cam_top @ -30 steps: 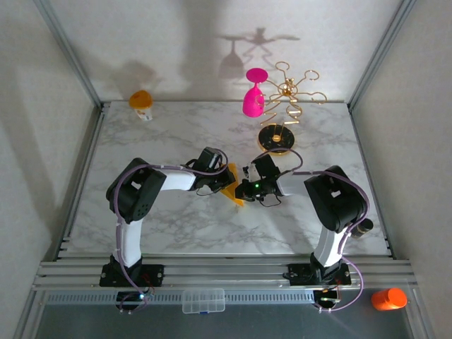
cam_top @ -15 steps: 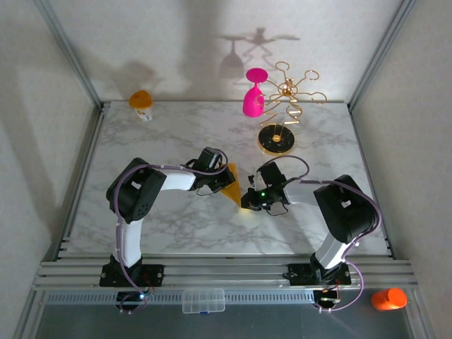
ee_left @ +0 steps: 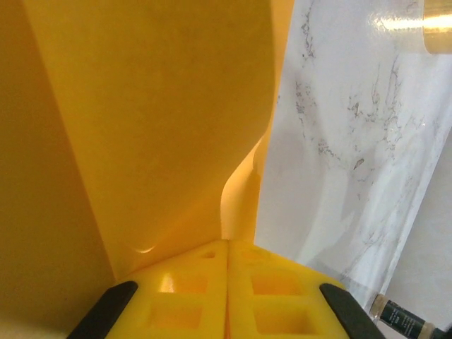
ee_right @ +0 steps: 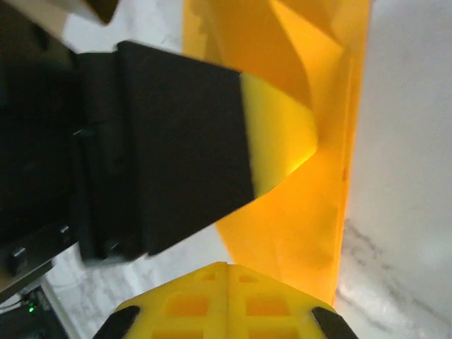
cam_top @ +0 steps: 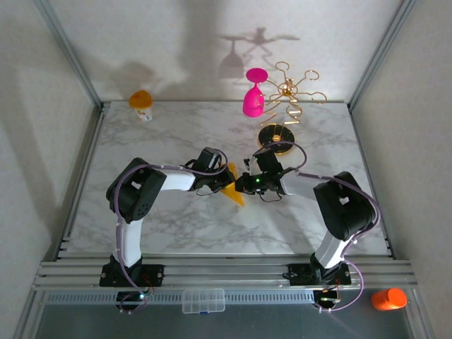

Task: Fold a paper plane with a square sheet of paper (pick it up from the middle)
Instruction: Fourth fold the wing at the center of the table.

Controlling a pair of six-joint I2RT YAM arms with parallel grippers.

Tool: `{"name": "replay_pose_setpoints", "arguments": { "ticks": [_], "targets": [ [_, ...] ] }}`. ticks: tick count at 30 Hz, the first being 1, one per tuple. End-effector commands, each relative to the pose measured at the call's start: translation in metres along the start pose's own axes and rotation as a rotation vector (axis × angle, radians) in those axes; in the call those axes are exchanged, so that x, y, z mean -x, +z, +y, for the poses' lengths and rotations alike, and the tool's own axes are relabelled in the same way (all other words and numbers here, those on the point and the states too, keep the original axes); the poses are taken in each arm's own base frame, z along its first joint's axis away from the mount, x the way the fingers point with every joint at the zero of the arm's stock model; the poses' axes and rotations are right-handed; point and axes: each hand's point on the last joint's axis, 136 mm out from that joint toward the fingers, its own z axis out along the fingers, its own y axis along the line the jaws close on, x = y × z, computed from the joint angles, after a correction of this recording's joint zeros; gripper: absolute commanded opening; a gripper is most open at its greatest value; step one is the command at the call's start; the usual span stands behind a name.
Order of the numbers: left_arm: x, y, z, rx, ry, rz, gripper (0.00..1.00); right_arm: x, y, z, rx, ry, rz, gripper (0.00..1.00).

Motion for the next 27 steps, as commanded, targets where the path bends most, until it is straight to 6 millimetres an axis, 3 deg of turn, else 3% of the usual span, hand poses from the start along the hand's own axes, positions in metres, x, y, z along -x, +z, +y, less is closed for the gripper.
{"name": "replay_pose_setpoints", "arguments": {
  "ticks": [1,5,12,15,21,27],
  "targets": [
    [-0.012,0.007,0.063,0.185,-0.075,0.023,0.08,-0.005,0.014,-0.014,-0.040,0.034,0.032,0.04],
    [-0.008,0.003,0.047,0.141,-0.054,0.017,0.09,-0.019,0.021,-0.028,-0.071,0.050,0.082,0.04],
    [0.008,-0.019,-0.008,0.052,0.167,-0.032,0.19,-0.044,0.020,-0.058,-0.196,0.051,0.158,0.04],
    [0.012,-0.024,-0.009,0.080,0.234,-0.047,0.21,-0.051,0.017,-0.061,-0.206,0.047,0.177,0.03],
    [0.011,-0.015,-0.002,0.090,0.249,-0.024,0.18,-0.057,0.015,-0.060,-0.195,0.039,0.196,0.03],
    [0.024,-0.009,0.016,0.142,0.223,-0.046,0.15,-0.068,0.014,-0.070,-0.233,0.053,0.227,0.02]
  ]
}}
